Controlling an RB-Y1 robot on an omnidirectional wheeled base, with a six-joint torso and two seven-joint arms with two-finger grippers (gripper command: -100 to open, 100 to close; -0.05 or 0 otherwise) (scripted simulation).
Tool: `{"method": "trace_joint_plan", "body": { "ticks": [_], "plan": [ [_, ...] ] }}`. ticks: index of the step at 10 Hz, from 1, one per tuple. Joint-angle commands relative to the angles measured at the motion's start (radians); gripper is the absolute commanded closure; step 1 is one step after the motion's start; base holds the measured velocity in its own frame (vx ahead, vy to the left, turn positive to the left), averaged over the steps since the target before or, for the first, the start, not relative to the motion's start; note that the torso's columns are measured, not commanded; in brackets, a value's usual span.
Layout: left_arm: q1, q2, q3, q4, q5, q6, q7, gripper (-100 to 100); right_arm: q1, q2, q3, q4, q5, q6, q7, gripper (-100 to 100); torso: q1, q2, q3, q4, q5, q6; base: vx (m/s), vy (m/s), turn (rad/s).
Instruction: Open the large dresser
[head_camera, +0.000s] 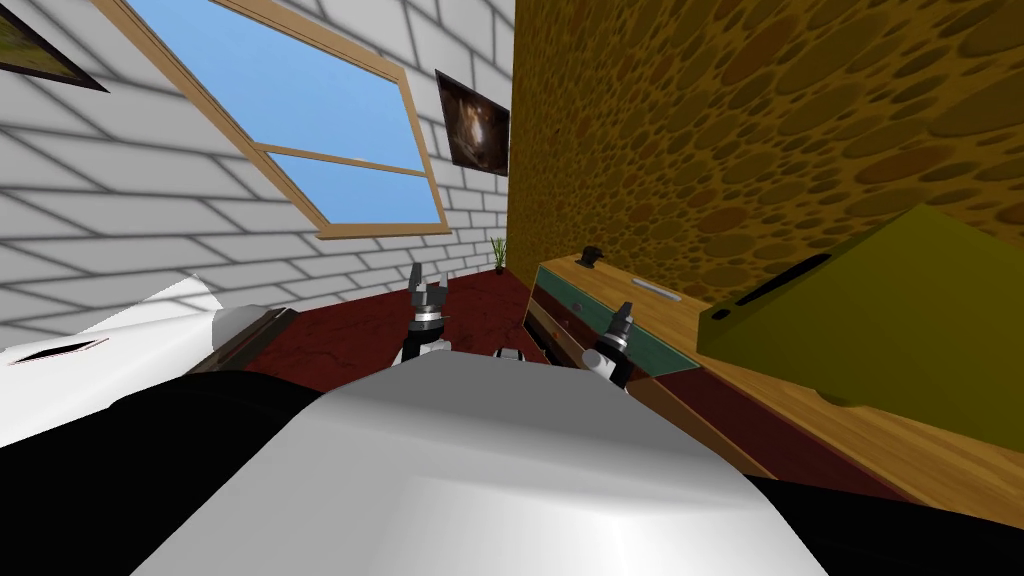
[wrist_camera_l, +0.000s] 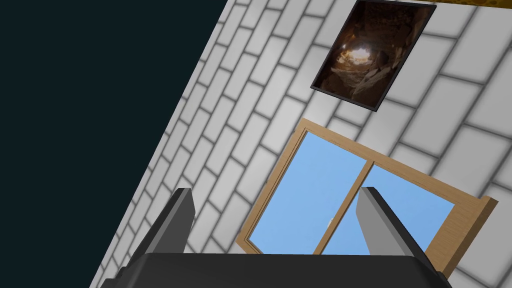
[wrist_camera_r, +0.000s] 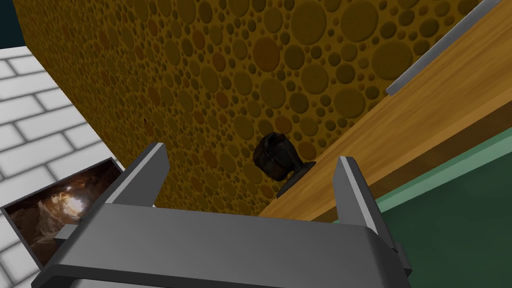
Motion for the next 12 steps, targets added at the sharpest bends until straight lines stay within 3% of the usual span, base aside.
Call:
{"method": "trace_joint_plan", "body": {
  "ticks": [1,7,9,12],
  "plan": [
    [0.0,0.0,0.0,0.0,0.0,0.0,0.0,0,0.002,0.02,0.015,0.041,-0.033,0.02,-0.065,-100,0.001,-0.002,0.0,-0.002,-0.002,-0.003,0.024,0.028,0.037],
    [0.0,0.0,0.0,0.0,0.0,0.0,0.0,0,0.002,0.02,0.015,0.041,-0.033,0.02,-0.073,-100,0.001,-0.003,-0.002,-0.002,-0.002,-0.003,-0.001,0.002,0.003],
    [0.0,0.0,0.0,0.0,0.0,0.0,0.0,0,-0.006,0.029,0.012,0.067,-0.058,0.017,-0.127,-100,0.002,-0.006,-0.002,-0.003,-0.003,-0.006,0.008,0.029,0.079],
    [0.0,0.0,0.0,0.0,0.0,0.0,0.0,0,-0.021,0.051,0.007,0.114,-0.104,0.011,-0.213,-100,0.002,0.008,0.003,0.01,0.012,0.005,0.029,0.058,0.067]
  ]
}}
